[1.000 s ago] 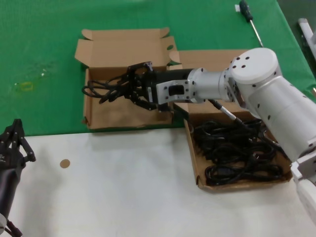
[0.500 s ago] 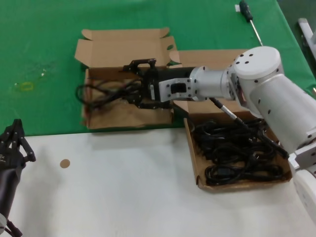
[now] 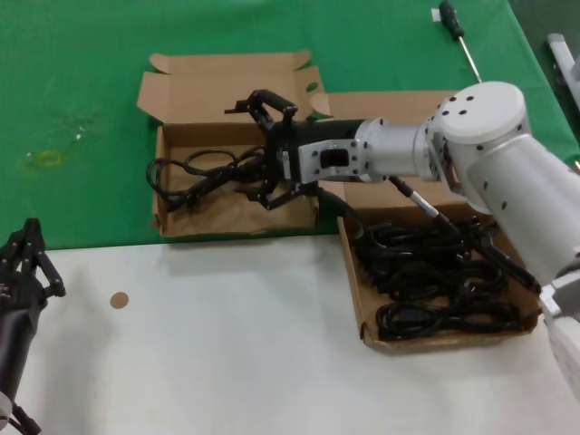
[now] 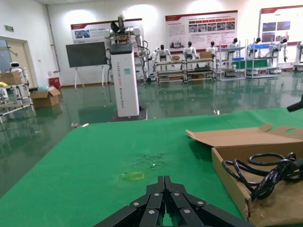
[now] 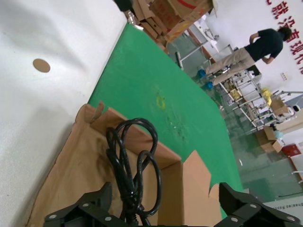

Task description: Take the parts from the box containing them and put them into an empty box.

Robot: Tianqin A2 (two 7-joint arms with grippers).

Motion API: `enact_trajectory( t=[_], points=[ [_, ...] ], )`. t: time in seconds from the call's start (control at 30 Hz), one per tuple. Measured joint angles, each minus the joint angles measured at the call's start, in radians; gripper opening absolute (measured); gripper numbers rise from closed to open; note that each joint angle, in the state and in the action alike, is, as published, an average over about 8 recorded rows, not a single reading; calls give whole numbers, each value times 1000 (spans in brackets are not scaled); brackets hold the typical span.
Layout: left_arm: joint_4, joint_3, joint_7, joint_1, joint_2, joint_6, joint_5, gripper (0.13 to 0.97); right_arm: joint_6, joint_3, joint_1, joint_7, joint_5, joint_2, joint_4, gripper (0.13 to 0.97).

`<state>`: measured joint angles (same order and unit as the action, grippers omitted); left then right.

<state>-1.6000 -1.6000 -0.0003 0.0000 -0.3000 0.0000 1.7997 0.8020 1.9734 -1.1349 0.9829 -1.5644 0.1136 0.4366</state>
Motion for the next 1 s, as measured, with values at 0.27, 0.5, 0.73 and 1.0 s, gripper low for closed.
enact_trajectory(
  t=[0.27,0.5,0.73,1.0],
  points=[
    [0,0,0,0,0,0,0,152,21,13,63,-93,6,57,167,819],
    [0,0,0,0,0,0,0,153,30,14,99,-135,2,88,255,888],
    [0,0,0,0,0,0,0,155,21,9,113,-147,-1,91,270,942],
    [0,0,0,0,0,0,0,212,-40,-19,189,-209,-19,98,336,966]
  ],
)
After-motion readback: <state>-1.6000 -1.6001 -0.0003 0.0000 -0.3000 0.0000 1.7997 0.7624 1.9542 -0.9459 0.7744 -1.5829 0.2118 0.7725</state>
